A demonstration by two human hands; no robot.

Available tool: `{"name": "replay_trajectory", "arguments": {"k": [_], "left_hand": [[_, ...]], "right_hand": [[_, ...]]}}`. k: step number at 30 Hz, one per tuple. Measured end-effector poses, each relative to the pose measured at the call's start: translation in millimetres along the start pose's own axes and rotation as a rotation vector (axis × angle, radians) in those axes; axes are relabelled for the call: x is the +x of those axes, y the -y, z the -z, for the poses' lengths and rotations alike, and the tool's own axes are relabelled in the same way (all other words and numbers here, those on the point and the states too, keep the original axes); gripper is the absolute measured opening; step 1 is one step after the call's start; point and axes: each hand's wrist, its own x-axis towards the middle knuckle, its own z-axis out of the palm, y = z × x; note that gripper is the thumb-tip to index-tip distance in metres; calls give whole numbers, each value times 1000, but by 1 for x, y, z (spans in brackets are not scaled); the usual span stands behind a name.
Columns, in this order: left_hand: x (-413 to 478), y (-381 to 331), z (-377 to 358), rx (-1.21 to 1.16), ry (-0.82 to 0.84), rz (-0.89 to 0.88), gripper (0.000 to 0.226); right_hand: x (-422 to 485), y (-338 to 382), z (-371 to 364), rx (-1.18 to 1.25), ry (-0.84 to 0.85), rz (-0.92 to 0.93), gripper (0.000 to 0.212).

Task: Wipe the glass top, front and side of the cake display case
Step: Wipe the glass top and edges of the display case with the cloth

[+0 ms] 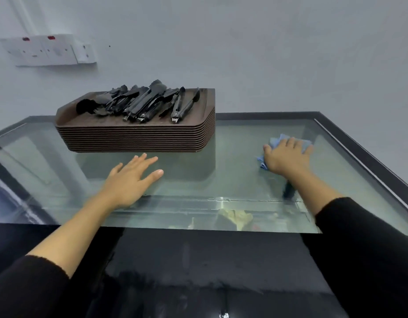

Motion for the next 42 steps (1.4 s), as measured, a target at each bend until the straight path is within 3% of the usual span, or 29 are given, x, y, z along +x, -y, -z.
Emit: {"name": "replay_trajectory", "arguments": {"k": [2,5,9,11,13,15,18,23,27,29,32,34,36,39,42], "left_hand": [[0,0,-1,5,3,4,67],[1,2,0,9,16,1,69],[0,2,0,15,31,-3,69],[-2,2,-1,19,27,-3,69],[-1,2,-2,30,18,-3,69],[1,2,-2,39,8,-1,70],[3,6,-3,25,7,-15,79],[0,7,-1,-18,24,-23,77],[-2,2,2,-19,33,-23,68],[-3,2,2,-12,38,-25,66],[-2,1,1,22,20,-24,66],[0,0,0,29,12,-29,67],[0,0,1,28,14,-38,67],[-3,0,3,37,20,-60,67],[-16,3,7,38,58,-107,65]], "right_hand": [[2,49,-8,6,25,80,73],[-28,94,-11,3,87,414,69],[-87,47,-6,44,109,736,73],[-83,9,0,-5,84,705,85],[-44,-12,6,-55,87,532,71],[2,-8,8,-7,47,350,61],[39,32,-6,-13,47,243,68],[-24,73,-7,15,138,494,68],[-109,0,5,10,176,846,66],[-108,-49,17,14,220,794,68],[-81,-84,24,20,163,362,62],[-78,-64,16,6,110,214,61],[-99,-20,9,22,101,241,61],[-160,46,1,52,162,455,62],[-210,46,-4,75,212,653,57]]}}
